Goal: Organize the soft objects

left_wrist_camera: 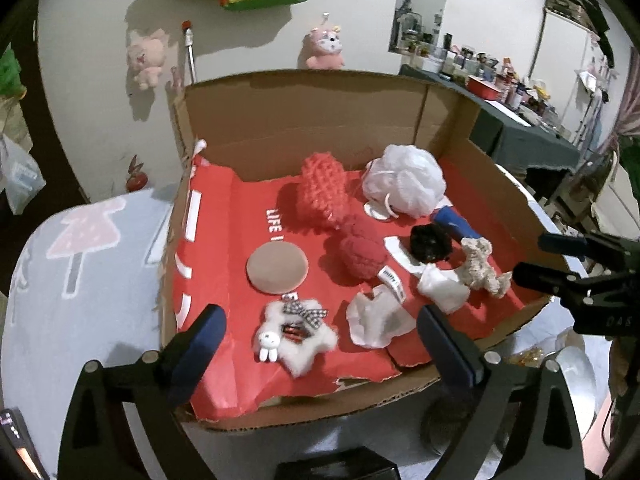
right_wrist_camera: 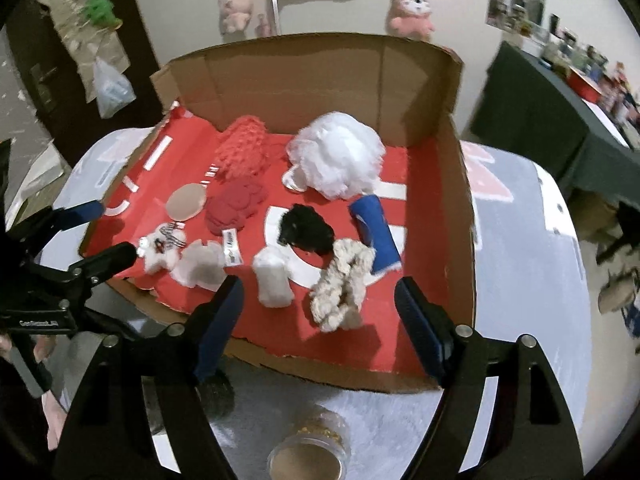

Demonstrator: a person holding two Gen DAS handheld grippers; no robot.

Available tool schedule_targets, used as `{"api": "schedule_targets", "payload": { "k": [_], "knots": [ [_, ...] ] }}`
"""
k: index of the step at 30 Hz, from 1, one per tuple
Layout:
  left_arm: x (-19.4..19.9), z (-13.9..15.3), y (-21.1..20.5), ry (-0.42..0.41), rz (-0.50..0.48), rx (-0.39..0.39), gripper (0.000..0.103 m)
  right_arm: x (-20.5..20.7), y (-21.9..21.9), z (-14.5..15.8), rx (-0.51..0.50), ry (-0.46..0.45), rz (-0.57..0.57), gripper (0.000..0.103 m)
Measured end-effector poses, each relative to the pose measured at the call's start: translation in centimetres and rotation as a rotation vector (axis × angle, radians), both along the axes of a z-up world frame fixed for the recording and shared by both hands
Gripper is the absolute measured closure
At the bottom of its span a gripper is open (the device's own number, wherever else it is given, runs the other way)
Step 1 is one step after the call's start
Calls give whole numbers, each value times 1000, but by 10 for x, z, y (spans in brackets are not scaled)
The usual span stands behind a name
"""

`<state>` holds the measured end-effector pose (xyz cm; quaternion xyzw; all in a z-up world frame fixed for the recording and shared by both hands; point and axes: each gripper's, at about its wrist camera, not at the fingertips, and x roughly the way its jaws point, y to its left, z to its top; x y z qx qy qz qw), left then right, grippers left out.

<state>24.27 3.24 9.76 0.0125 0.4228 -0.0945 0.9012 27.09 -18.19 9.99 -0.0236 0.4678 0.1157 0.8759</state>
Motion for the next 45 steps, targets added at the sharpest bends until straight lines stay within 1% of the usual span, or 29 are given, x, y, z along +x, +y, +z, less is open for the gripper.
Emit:
{"api": "schedule_targets", "payload": {
  "k": [6, 11, 14, 18, 25, 45],
  "knots": [
    [-1, -11, 3, 13, 43, 15, 5, -2, 1, -18, -1, 10, -35, 26],
    [1, -21, 0, 40, 50, 19, 5, -3, 2, -27, 15, 20, -44, 26],
    [1, -21, -1, 38, 52, 28, 5, -4, 1, -30, 21, 23, -51, 26],
    [3, -24, 1, 47, 69, 51, 5, -5, 0, -32, 31, 19, -57, 26],
    [3, -26, 5, 51, 80, 40, 5, -7, -1, -34, 23, 21, -60, 26],
    [2, -26, 6, 48, 91, 45, 5, -7, 0, -36, 15, 18, -70, 26]
  ]
}}
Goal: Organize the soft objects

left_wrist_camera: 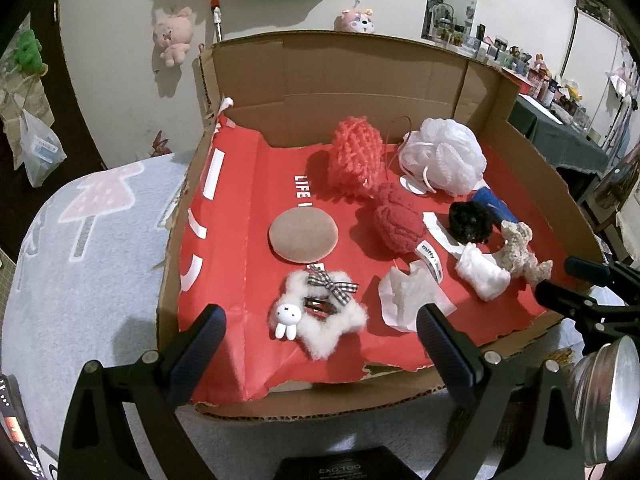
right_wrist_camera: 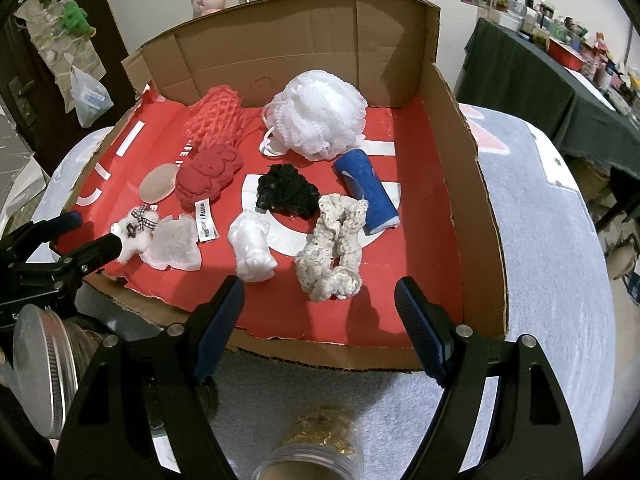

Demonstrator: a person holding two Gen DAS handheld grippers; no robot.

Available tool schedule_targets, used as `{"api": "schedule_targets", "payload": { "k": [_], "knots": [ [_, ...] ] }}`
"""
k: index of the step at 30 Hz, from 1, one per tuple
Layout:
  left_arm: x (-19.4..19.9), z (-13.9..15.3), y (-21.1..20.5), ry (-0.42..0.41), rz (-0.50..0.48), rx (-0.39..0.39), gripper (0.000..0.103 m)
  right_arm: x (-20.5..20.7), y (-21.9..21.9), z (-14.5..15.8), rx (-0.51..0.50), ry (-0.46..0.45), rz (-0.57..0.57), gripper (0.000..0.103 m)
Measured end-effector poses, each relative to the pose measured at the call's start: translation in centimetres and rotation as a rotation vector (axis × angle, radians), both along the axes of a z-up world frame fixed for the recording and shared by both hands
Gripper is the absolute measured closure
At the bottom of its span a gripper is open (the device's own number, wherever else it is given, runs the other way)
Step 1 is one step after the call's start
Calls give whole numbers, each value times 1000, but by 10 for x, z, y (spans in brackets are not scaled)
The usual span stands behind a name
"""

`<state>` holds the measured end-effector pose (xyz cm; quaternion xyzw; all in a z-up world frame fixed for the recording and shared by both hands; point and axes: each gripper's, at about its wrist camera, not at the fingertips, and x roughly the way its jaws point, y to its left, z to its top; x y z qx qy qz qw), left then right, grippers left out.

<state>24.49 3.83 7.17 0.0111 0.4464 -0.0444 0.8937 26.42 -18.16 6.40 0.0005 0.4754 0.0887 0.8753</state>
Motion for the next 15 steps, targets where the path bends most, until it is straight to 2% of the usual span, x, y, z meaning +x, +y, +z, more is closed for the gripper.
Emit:
{"api": "schedule_targets", "payload": {
  "k": [15],
  "knots": [
    [0, 0, 1, -3, 2, -1, 5, -1, 0, -1, -2, -2, -3, 26]
  ]
}}
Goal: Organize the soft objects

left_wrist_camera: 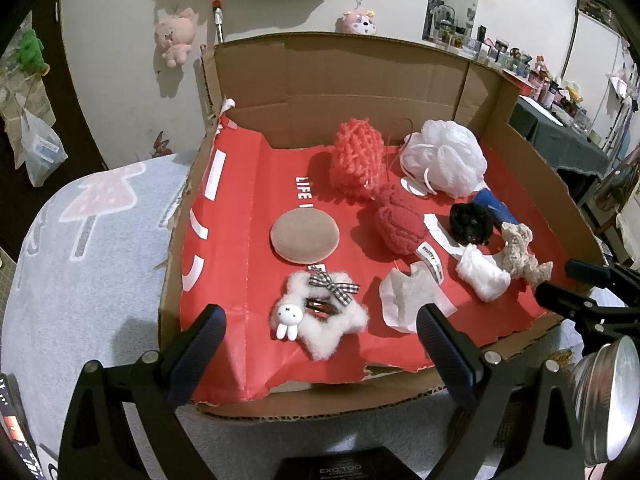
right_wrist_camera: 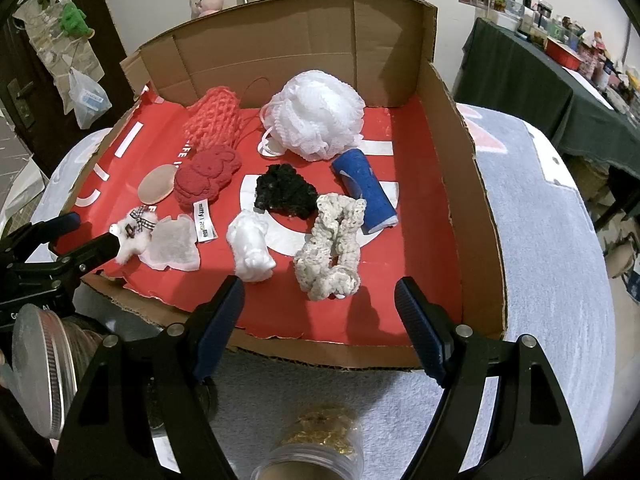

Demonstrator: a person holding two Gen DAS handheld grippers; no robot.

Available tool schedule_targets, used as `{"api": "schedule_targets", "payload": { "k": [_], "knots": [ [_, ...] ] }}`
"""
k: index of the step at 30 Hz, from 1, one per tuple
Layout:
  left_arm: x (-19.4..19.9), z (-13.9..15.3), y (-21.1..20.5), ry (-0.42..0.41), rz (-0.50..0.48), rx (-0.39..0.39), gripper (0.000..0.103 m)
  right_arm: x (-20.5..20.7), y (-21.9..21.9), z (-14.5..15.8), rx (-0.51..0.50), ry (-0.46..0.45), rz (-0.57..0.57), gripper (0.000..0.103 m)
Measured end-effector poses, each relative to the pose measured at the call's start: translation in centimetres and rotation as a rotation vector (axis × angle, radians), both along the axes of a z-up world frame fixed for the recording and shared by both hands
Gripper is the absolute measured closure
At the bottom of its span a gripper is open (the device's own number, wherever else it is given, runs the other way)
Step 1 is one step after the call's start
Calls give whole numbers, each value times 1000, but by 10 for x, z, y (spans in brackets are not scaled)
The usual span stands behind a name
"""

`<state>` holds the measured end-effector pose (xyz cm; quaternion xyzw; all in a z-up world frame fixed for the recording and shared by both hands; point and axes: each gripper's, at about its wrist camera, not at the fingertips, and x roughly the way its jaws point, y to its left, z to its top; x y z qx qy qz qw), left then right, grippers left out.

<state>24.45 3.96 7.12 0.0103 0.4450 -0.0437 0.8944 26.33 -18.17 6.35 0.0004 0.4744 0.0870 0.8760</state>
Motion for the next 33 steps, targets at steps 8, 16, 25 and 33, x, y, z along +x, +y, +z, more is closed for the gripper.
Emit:
{"api": "schedule_targets", "payload": {
  "k": [8, 16, 25, 33],
  "knots": [
    [0, 0, 0, 0, 0, 0, 5, 0, 0, 0, 0, -1, -1, 26],
    [0, 0, 0, -1, 0, 0, 5, 0, -1, 0, 0, -2, -2, 26],
    [-1, 0, -1, 0, 0, -2, 5, 0, 0, 0, 1, -3, -2, 26],
    [-1, 0, -1, 1, 1, -2, 5, -1, 0, 0, 1, -4, -1, 26]
  ]
}}
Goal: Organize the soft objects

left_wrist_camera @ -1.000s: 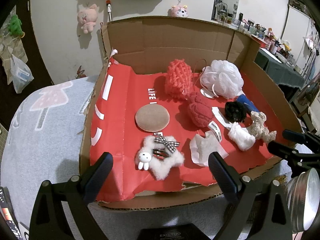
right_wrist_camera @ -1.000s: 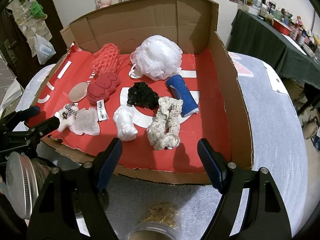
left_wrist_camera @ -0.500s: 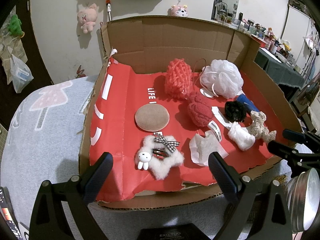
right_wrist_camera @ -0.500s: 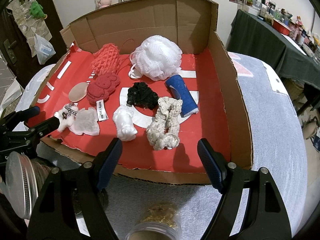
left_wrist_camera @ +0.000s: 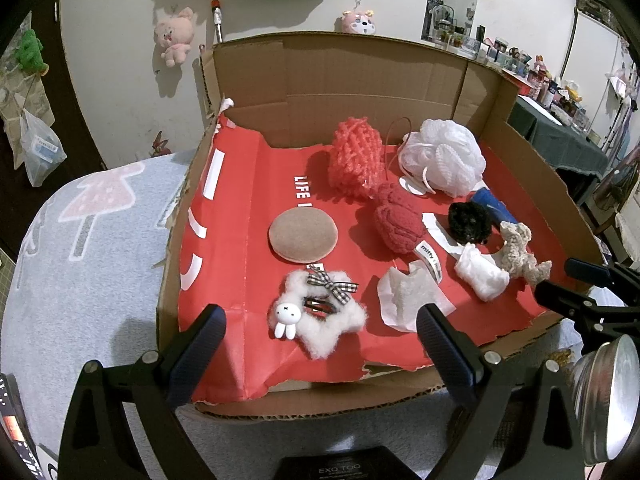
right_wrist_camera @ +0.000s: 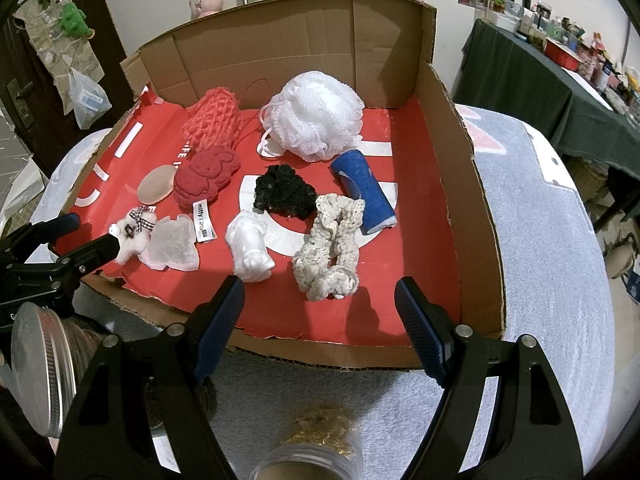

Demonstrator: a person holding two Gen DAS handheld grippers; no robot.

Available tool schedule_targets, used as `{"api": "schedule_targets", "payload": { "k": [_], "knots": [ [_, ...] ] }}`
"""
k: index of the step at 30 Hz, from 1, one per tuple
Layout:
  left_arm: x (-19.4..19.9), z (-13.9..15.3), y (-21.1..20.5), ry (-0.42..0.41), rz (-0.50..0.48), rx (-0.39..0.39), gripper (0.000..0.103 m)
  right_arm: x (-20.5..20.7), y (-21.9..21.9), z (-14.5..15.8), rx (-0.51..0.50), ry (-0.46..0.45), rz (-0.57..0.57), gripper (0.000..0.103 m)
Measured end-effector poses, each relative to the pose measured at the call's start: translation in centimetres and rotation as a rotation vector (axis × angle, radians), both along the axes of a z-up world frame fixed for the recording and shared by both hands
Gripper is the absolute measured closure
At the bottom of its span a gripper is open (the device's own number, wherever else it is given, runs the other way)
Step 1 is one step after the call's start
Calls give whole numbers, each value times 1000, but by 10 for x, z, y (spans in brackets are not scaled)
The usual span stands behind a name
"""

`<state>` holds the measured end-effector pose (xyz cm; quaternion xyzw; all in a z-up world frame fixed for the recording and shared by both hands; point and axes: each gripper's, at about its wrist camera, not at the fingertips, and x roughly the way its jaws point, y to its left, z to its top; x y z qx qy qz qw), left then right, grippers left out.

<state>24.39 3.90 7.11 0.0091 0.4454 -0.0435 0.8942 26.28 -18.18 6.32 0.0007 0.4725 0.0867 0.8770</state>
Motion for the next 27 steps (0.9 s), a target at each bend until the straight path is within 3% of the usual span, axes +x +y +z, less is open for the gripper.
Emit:
{"api": "schedule_targets", "payload": {
  "k": [27],
  "knots": [
    [-5, 5, -2, -31, -3, -4, 5, -2, 3, 4, -7, -18, 21, 26]
  ]
}}
